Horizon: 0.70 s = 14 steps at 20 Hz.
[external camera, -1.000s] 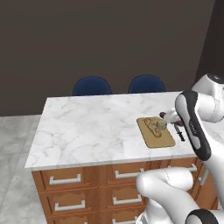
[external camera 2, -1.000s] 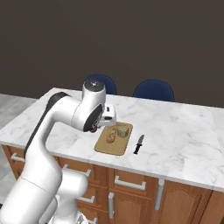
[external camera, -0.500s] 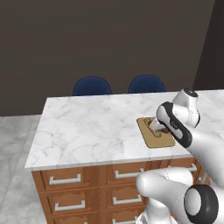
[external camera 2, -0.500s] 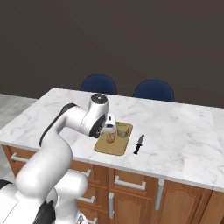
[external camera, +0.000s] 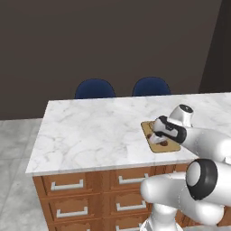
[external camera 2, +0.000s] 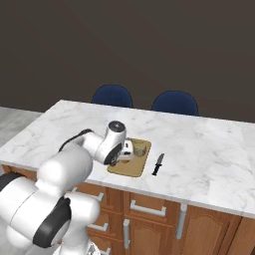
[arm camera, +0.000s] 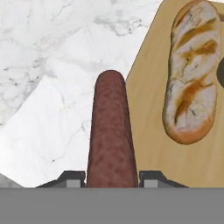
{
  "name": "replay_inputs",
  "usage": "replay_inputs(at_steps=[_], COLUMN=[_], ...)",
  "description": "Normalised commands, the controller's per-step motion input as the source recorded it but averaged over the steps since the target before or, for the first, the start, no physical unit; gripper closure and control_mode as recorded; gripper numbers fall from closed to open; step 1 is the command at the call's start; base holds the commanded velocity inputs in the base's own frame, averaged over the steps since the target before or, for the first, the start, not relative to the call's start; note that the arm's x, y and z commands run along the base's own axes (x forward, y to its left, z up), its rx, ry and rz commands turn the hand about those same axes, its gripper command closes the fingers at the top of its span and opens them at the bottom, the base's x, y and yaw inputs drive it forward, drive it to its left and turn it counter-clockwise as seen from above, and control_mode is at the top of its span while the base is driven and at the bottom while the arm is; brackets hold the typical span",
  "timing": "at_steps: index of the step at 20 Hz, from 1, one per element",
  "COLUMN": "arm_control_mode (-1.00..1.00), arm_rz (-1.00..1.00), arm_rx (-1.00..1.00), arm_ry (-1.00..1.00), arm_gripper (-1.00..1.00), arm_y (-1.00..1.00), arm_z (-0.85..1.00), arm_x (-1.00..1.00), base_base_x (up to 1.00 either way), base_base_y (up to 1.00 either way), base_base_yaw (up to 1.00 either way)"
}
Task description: Retrieve the sausage and cheese from the fridge and place them on the cutting board on the counter.
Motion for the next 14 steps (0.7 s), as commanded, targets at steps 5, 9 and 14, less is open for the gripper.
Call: replay_inputs(at_steps=[5, 9, 14], arm_control_mode=[-1.0, -1.0, -1.0], arm_rz=[0.02, 0.0, 0.01], arm_rx=[0.0, 0.0, 0.0], arm_ry=[0.0, 0.0, 0.0], arm_gripper=[1.0, 1.0, 1.0], arm_y=[0.0, 0.0, 0.0], arm_z=[-0.4, -0.32, -0.13], arm_x=[0.13, 0.16, 0.14], base_base_x=[0.0, 0.0, 0.0], base_base_y=[0.0, 0.0, 0.0], base_base_yaw=[0.0, 0.0, 0.0])
